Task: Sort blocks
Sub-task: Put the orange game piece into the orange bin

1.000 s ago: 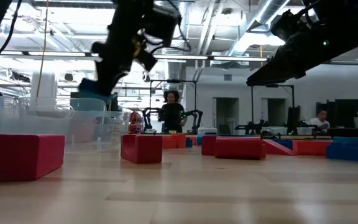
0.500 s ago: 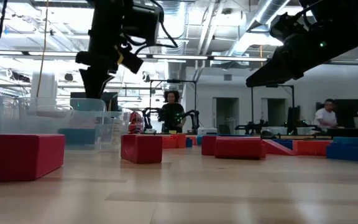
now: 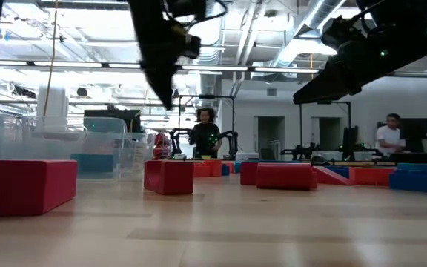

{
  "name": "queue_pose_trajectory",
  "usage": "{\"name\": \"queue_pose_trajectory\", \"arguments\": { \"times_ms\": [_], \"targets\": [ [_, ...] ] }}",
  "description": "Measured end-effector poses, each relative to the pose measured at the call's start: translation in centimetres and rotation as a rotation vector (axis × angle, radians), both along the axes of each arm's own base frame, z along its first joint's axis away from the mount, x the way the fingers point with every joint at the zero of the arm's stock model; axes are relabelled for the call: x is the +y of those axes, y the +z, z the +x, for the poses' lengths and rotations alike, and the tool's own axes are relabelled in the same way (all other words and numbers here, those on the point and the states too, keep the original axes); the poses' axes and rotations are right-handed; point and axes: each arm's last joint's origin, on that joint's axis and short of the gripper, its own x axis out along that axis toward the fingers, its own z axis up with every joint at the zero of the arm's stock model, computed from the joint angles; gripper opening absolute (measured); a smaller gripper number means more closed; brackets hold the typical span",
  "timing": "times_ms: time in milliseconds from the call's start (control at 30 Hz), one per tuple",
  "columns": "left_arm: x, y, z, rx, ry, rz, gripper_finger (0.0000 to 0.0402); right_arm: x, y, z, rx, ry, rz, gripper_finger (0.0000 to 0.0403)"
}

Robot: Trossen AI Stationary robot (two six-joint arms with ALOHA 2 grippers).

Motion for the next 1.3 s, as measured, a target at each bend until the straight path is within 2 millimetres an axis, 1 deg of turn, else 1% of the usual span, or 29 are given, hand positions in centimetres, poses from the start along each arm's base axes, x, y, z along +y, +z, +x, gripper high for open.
{"name": "queue_pose_trajectory", "arguments": {
  "times_ms": [100,167,300,400,500,600,667,800,967,1067,1200,1300],
  "targets": [
    [0.3,-2.2,1.5,0.037,-0.024,0.002,0.0194,0.0,0.0,0.0,0.000,0.000,0.000,0.0256],
    [0.8,-3.3,2.5,0.077,-0.030,0.007,0.0209,0.0,0.0,0.0,0.000,0.001,-0.001,0.0256],
    [2.1,-3.8,4.6,0.085,-0.027,0.010,0.0241,0.0,0.0,0.0,0.002,0.003,-0.008,0.0256],
    [2.7,-4.4,5.7,0.101,-0.040,-0.056,0.0260,0.0,0.0,0.0,0.005,0.004,-0.009,0.0256],
    [3.4,-5.7,6.1,0.170,-0.026,-0.121,0.0276,0.0,-0.1,0.0,0.016,0.004,-0.010,0.0256],
    [4.0,-7.1,6.5,0.195,-0.020,-0.176,0.0287,0.0,-0.1,0.0,0.018,0.008,-0.019,0.0256],
    [4.1,-7.9,6.8,0.200,-0.025,-0.203,0.0294,0.0,-0.1,0.0,0.019,0.009,-0.022,0.0256],
    [4.1,-10.0,7.0,0.267,-0.025,-0.206,0.0302,0.0,-0.1,0.0,0.017,0.011,-0.025,0.0256],
    [4.1,-11.0,7.3,0.286,-0.046,-0.227,0.0302,0.0,-0.1,0.0,0.017,0.012,-0.028,0.0256],
    [4.1,-11.1,7.3,0.287,-0.046,-0.228,0.0293,0.0,0.0,0.0,0.017,0.012,-0.031,0.0256],
    [4.1,-11.1,7.3,0.290,-0.047,-0.231,0.0253,-0.1,0.0,0.0,0.016,0.007,-0.031,0.0256],
    [4.0,-11.2,7.2,0.296,-0.054,-0.234,0.0202,-0.1,0.0,0.0,0.017,0.007,-0.031,0.0256]
  ]
}}
